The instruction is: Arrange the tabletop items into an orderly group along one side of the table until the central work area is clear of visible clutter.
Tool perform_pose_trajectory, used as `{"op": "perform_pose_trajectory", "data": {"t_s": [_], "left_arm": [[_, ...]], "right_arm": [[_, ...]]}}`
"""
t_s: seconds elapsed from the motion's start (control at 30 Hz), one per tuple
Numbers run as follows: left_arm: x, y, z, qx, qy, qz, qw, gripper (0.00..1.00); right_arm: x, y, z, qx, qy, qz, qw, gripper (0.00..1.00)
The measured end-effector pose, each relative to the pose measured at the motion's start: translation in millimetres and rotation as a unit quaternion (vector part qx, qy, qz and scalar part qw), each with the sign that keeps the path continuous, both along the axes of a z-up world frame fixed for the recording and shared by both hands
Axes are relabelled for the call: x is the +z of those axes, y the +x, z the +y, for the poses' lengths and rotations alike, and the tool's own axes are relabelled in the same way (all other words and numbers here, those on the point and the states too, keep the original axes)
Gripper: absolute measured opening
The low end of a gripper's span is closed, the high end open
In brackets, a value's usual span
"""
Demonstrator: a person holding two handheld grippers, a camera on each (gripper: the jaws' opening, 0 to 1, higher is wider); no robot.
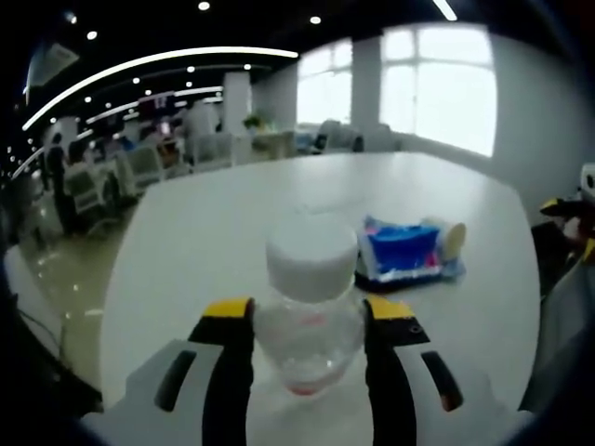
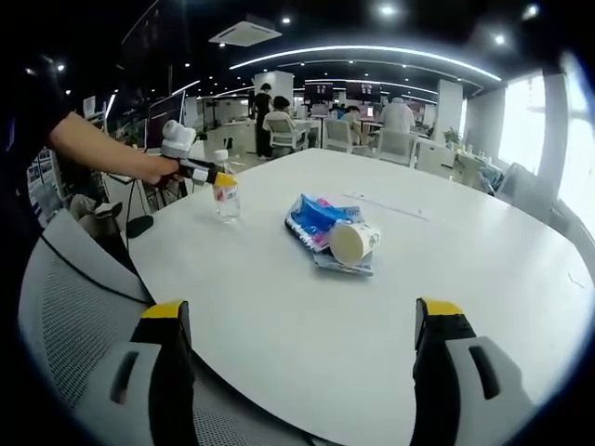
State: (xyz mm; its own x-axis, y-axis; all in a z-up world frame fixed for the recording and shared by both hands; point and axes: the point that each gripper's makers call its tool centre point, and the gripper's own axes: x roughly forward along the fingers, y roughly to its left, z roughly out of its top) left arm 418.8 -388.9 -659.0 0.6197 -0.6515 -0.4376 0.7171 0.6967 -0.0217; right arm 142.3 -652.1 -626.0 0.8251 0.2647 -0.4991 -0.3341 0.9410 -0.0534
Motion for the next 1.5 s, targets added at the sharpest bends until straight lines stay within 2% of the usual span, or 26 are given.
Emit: {"op": "perform_pose_trajectory", "data": {"t_s": [0.33,0.6,0.8,1.17,1.5], "left_arm": [[-1.0,-1.2,-1,-0.019,0.008,0.001,0.9998,0.45],[-1.0,-1.4,-1,-0.019,0.011,0.001,0.9997,0.45],[5.7,0.8,1,-0.007,-0.006,0.005,0.9999,0.51],[8.8,-17.2,6,-0.008,0.005,0.014,0.9999,0.61],[19.4,-46.1,12,-0.011,0.009,0.006,0.9999,0.70]], "right_arm": [[-0.4,0,-1,0.001,-0.001,0.001,1.0000,1.00],[-0.7,0,0,0.004,-0.003,0.001,1.0000,1.00],[-0.5,0,0,0.003,-0.003,0.000,1.0000,1.00],[1.8,1,0,0.000,0.001,-0.005,1.0000,1.00],[0.2,0,-1,-0.001,0.001,-0.003,1.0000,1.00]]}}
